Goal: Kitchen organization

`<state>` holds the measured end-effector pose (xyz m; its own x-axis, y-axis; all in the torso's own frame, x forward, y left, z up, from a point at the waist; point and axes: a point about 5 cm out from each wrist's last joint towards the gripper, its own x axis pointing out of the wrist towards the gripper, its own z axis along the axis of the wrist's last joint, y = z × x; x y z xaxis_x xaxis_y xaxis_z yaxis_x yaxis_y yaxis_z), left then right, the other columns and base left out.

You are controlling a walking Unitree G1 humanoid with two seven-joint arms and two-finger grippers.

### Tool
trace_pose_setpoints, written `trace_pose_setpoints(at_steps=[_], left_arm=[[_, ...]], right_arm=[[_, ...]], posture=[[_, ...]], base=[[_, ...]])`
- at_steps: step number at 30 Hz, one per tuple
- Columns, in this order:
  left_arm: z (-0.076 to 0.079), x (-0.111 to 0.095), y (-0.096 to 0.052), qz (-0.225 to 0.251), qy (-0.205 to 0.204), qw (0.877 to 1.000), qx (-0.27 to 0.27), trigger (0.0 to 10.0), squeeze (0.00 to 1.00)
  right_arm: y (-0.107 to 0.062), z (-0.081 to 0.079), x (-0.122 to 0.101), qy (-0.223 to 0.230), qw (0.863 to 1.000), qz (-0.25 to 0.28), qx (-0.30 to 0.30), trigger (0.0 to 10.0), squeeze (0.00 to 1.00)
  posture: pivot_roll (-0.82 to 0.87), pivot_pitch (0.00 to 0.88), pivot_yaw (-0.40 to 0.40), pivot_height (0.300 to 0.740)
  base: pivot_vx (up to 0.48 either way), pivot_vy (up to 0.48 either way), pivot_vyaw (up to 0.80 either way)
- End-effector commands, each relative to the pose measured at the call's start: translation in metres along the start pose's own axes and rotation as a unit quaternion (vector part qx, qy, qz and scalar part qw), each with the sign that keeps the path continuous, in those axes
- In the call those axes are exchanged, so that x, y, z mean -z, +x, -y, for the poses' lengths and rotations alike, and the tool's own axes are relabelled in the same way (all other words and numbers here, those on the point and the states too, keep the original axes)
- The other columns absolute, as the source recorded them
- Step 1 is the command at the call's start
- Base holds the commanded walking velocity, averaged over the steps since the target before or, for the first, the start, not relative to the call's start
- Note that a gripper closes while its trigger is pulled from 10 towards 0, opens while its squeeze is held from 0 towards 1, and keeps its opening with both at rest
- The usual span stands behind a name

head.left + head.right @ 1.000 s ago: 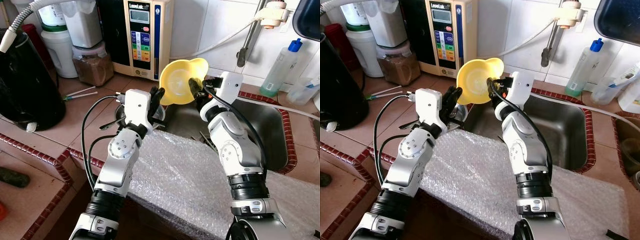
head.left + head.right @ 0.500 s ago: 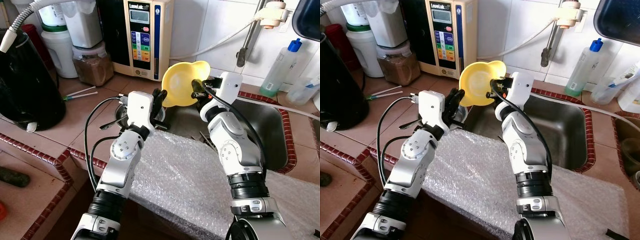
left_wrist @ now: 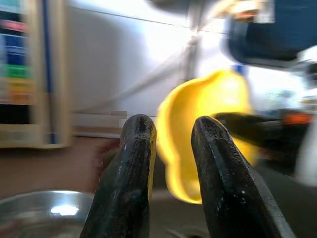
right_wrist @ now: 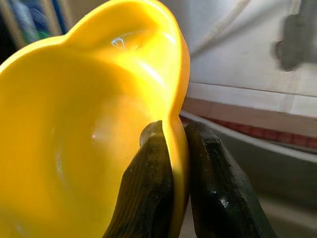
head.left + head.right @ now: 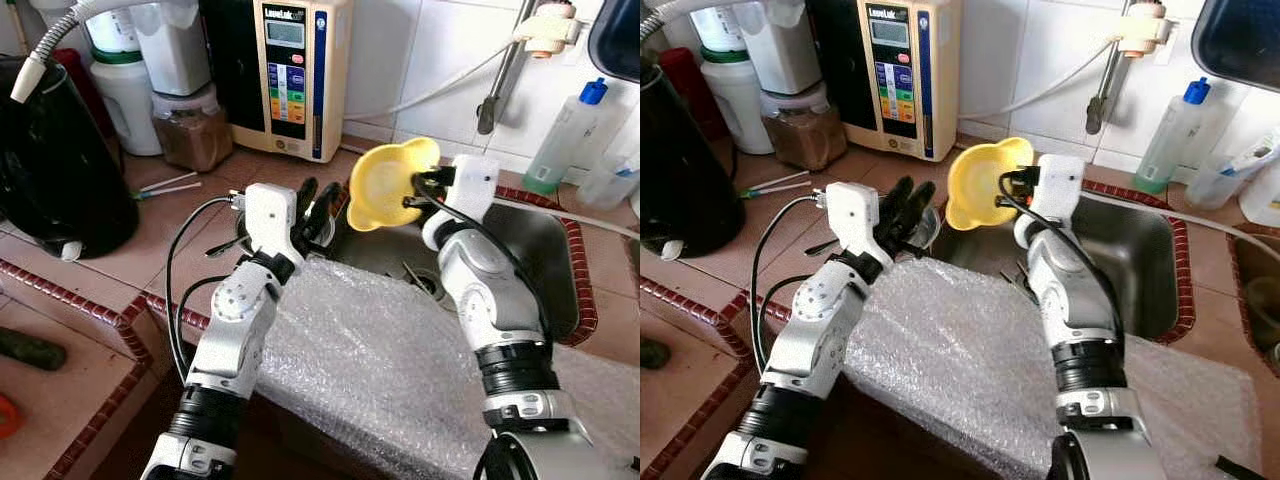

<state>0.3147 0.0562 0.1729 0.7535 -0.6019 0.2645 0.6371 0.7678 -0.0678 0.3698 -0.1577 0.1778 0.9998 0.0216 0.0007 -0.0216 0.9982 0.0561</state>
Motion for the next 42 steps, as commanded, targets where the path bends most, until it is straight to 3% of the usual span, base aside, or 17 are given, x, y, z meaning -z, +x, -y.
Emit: trace_pose_setpoints(at_steps=[1, 6, 12, 15, 24, 25, 26, 27, 42], left_arm=[[0.012, -0.004, 0.002, -0.003, -0.004, 0.999, 0.053, 10.0, 1.00], [0.025, 0.007, -0.004, -0.050, 0.009, 0.992, 0.114, 10.0, 1.00], [0.023, 0.018, -0.011, -0.098, 0.014, 0.986, 0.134, 10.0, 1.00], [0.020, 0.023, -0.015, -0.124, 0.035, 0.982, 0.140, 10.0, 1.00], [0.013, 0.028, -0.019, -0.144, 0.071, 0.979, 0.128, 10.0, 1.00], [0.012, 0.028, -0.018, -0.143, 0.078, 0.979, 0.122, 10.0, 1.00], [0.011, 0.028, -0.018, -0.143, 0.084, 0.979, 0.118, 10.0, 1.00], [0.009, 0.028, -0.016, -0.142, 0.089, 0.980, 0.111, 10.0, 1.00], [0.005, 0.030, -0.020, -0.149, 0.097, 0.979, 0.101, 10.0, 1.00]], right_arm=[[0.002, 0.013, 0.002, -0.021, 0.999, -0.005, 0.033, 0.0, 0.00], [0.003, 0.037, 0.015, -0.065, 0.994, -0.037, 0.083, 0.0, 0.00], [-0.001, 0.052, 0.033, -0.088, 0.988, -0.071, 0.105, 0.0, 0.00], [-0.006, 0.061, 0.049, -0.101, 0.982, -0.102, 0.122, 0.0, 0.00], [-0.015, 0.068, 0.073, -0.092, 0.976, -0.146, 0.132, 0.0, 0.00], [-0.015, 0.067, 0.075, -0.087, 0.977, -0.148, 0.126, 1.8, 0.00], [-0.016, 0.065, 0.076, -0.084, 0.978, -0.149, 0.122, 1.8, 0.00], [-0.016, 0.064, 0.078, -0.080, 0.978, -0.152, 0.121, 10.0, 1.00], [-0.016, 0.060, 0.085, -0.061, 0.977, -0.165, 0.118, 10.0, 1.00]], posture=[[-0.01, 0.000, -0.015, 0.740], [-0.01, 0.000, -0.015, 0.740], [-0.01, 0.000, -0.012, 0.740], [-0.01, 0.000, -0.010, 0.740], [-0.01, 0.000, -0.004, 0.740], [-0.01, 0.000, -0.004, 0.740], [-0.01, 0.000, -0.004, 0.740], [-0.01, 0.000, -0.004, 0.740], [0.00, 0.000, -0.003, 0.740]], base=[[0.000, 0.000, 0.00], [0.000, 0.000, 0.00], [0.000, 0.000, 0.00], [0.000, 0.000, 0.00], [0.000, 0.000, 0.00], [0.000, 0.000, 0.00], [0.000, 0.000, 0.00], [0.000, 0.000, 0.00], [0.000, 0.000, 0.00]])
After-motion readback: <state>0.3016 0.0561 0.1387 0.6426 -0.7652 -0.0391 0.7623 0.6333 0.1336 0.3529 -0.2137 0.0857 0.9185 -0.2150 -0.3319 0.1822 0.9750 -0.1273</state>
